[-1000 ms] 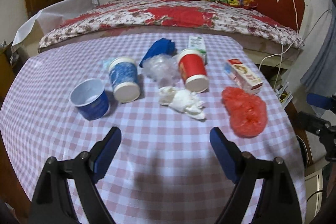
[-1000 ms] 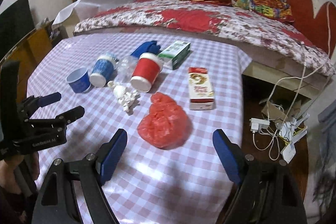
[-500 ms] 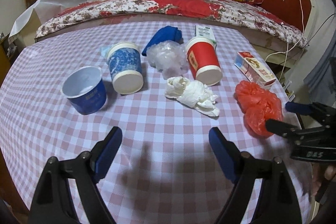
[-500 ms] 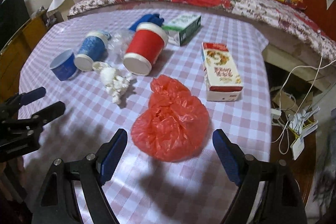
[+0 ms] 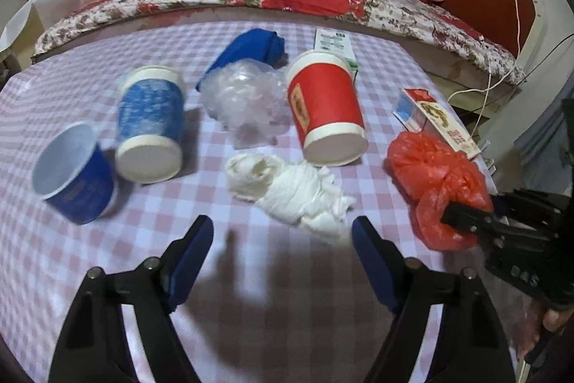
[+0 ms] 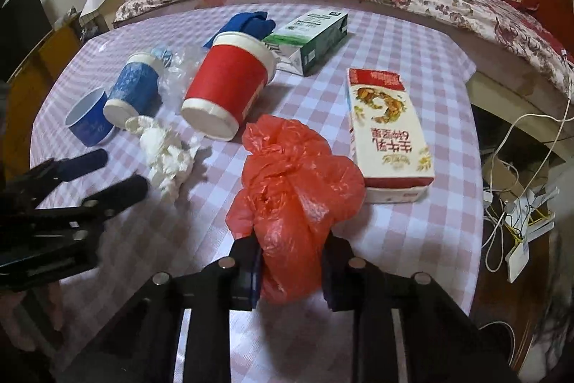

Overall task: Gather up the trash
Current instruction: 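Grasp the red plastic bag with the right tool while the left tool grasps the white tissue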

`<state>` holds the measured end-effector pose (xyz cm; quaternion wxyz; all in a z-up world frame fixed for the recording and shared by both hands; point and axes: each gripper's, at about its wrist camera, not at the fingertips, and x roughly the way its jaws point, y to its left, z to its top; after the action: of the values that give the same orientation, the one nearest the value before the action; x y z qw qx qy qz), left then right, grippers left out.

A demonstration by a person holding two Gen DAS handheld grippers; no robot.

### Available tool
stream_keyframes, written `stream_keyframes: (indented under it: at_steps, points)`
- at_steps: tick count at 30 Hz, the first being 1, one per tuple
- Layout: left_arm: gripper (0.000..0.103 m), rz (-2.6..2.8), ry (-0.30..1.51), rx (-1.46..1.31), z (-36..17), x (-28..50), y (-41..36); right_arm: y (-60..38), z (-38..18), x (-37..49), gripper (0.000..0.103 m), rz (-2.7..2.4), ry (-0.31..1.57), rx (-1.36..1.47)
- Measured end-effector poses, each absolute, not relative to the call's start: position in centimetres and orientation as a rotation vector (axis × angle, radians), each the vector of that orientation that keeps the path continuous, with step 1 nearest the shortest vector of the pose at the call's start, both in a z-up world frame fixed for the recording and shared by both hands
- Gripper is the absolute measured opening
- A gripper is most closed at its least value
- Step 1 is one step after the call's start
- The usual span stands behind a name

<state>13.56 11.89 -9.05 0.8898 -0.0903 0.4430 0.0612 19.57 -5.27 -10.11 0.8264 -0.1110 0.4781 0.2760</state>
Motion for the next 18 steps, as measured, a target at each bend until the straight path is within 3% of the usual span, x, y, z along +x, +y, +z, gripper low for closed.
stream_keyframes:
  at_steps: [5, 10, 12, 18]
  points:
    - [0.076, 0.123, 0.936, -0.212, -9.9, 15.4, 11.8, -5.3, -10.6, 20.6, 0.028, 0.588, 1.024, -0.224]
    - [0.051, 0.122, 0.945, -0.247, -10.8, 16.1, 12.5, -5.5, -10.6, 20.7, 0.027, 0.603, 1.015, -0.212]
    - [0.046, 0.125, 0.932, -0.236, -10.7, 15.8, 12.4, -5.5, -10.4, 20.3, 0.027, 0.609, 1.007, -0.213]
    - [0.042, 0.11, 0.9, -0.209, -9.3, 14.4, 11.7, -6.5, -9.6, 18.9, 0.025, 0.609, 0.984, -0.206]
